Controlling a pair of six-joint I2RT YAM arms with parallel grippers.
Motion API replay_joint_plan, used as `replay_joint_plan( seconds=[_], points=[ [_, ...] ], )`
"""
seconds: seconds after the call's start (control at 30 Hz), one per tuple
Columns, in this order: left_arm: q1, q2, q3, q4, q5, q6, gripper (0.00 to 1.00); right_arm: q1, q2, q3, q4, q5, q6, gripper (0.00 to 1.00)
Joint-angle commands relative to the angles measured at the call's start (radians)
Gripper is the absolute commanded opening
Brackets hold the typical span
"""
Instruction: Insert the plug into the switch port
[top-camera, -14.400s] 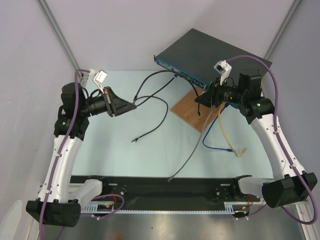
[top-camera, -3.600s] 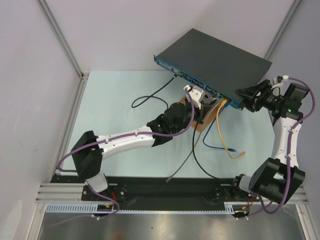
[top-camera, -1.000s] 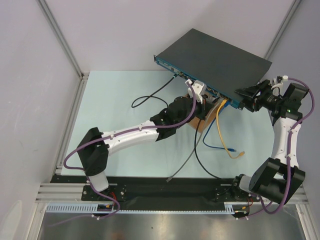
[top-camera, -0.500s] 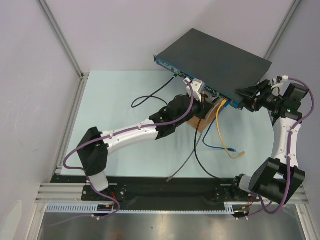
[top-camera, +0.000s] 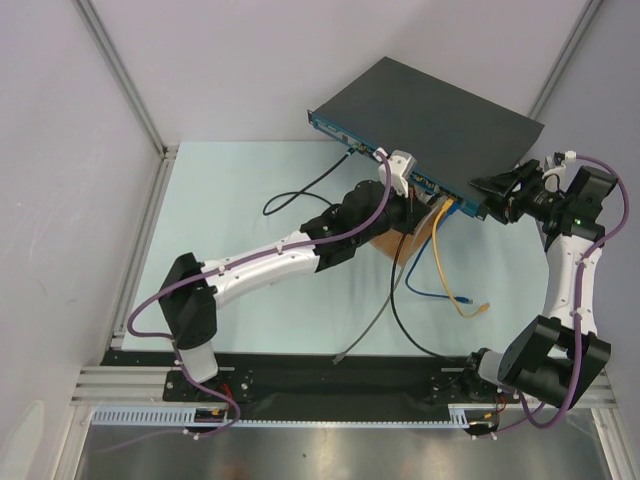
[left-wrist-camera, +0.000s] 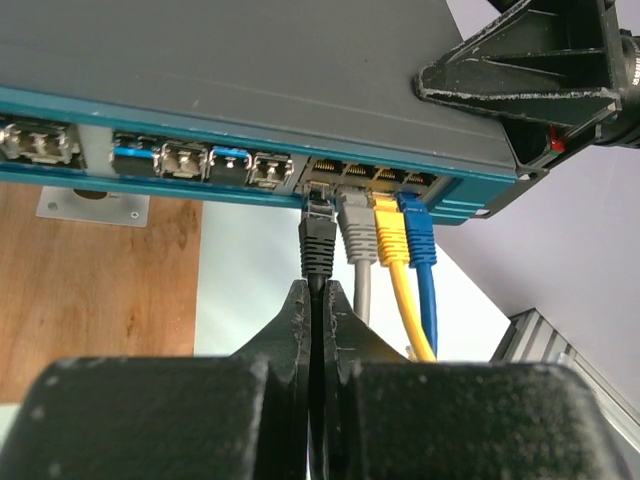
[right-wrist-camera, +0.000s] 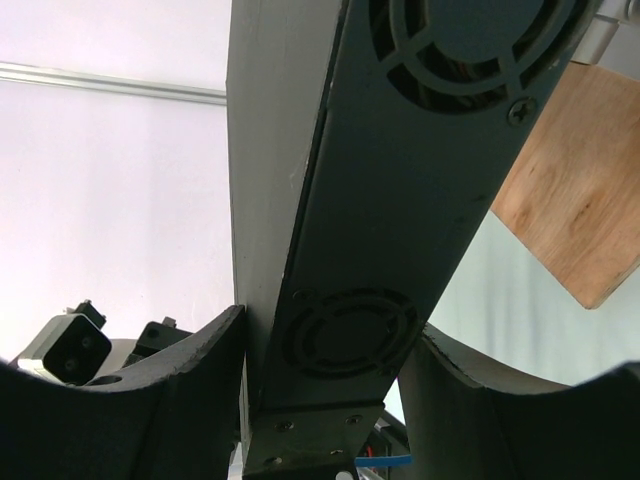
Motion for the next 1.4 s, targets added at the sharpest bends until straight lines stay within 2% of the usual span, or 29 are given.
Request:
replay_joint_plan(
  seconds=[0.0, 0.2, 0.3, 0.73, 1.07, 1.37],
  points=[
    [0.012, 0.036, 0.088, -0.026, -0.003, -0.036, 0.0, 0.069, -0.007, 0.016, 0.051, 0.013, -0.097, 0.0],
    [0.023, 0.079, 0.171, -0.089, 0.002, -0.099, 0.0, 0.072, -0.01, 0.019, 0.048, 0.013, -0.109, 0.0],
    [0.025, 0.078, 0.17, -0.069, 0.005, -0.114, 0.0, 0.073, -0.011, 0.02, 0.042, 0.015, -0.115, 0.0],
    [0.025, 0.147, 0.219, 0.044, -0.024, -0.018, 0.0, 0.089, -0.023, -0.013, 0.068, 0.007, -0.09, 0.0],
    [0.028, 0.224, 0.32, 0.067, -0.027, 0.002, 0.0, 0.112, -0.045, -0.053, 0.091, -0.001, -0.071, 0.0],
    [0.035, 0.233, 0.361, 0.104, -0.052, 0.05, 0.0, 0.121, -0.059, -0.082, 0.08, 0.001, -0.086, 0.0]
  ],
)
